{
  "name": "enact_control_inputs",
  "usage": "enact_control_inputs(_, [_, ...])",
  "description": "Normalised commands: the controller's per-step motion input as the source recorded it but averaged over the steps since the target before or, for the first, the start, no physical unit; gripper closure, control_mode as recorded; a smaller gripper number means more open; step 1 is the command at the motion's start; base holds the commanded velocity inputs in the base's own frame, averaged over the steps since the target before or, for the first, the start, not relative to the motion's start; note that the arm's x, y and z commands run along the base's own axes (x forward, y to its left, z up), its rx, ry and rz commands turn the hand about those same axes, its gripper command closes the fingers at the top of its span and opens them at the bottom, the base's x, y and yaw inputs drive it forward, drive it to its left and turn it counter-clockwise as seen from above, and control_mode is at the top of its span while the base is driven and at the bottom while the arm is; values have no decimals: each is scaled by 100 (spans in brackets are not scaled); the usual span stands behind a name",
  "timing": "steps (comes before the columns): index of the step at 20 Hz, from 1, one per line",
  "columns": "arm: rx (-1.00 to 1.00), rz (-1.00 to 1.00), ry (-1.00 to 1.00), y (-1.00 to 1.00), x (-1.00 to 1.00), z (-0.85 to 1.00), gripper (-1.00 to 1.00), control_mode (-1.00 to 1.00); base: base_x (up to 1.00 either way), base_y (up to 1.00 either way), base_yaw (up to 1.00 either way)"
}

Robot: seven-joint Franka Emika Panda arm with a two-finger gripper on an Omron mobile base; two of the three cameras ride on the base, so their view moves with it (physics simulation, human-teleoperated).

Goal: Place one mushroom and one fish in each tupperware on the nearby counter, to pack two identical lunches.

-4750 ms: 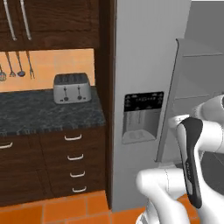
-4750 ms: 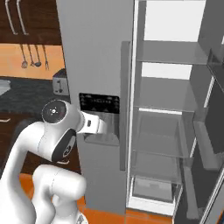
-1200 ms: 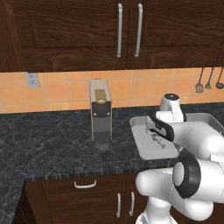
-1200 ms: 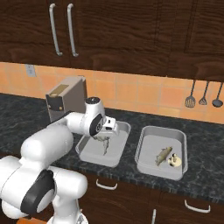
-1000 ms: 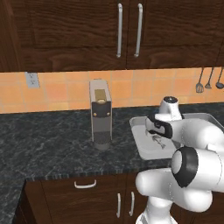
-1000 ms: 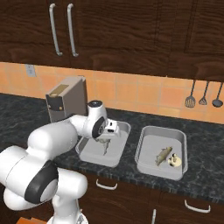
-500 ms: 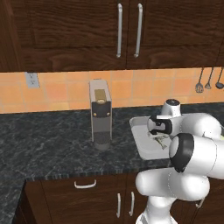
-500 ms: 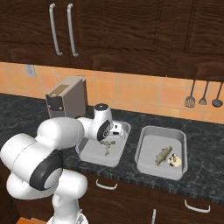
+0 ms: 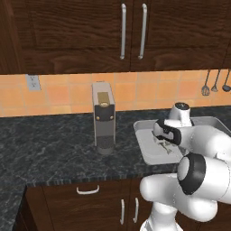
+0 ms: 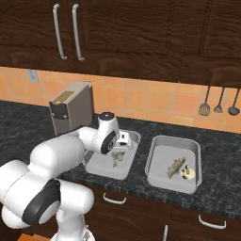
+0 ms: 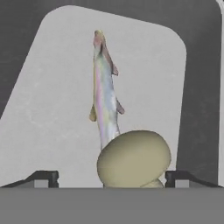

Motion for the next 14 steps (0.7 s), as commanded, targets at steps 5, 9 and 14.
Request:
enact_control_inputs(5, [-1, 3, -16, 20, -51, 60, -100, -100, 0, 0, 0])
enact_control_inputs(9, [-2, 0, -17, 11, -67, 43, -100, -100, 0, 0, 0])
enact_control_inputs(14, [-2, 0, -11, 6, -81, 27, -100, -100, 0, 0, 0])
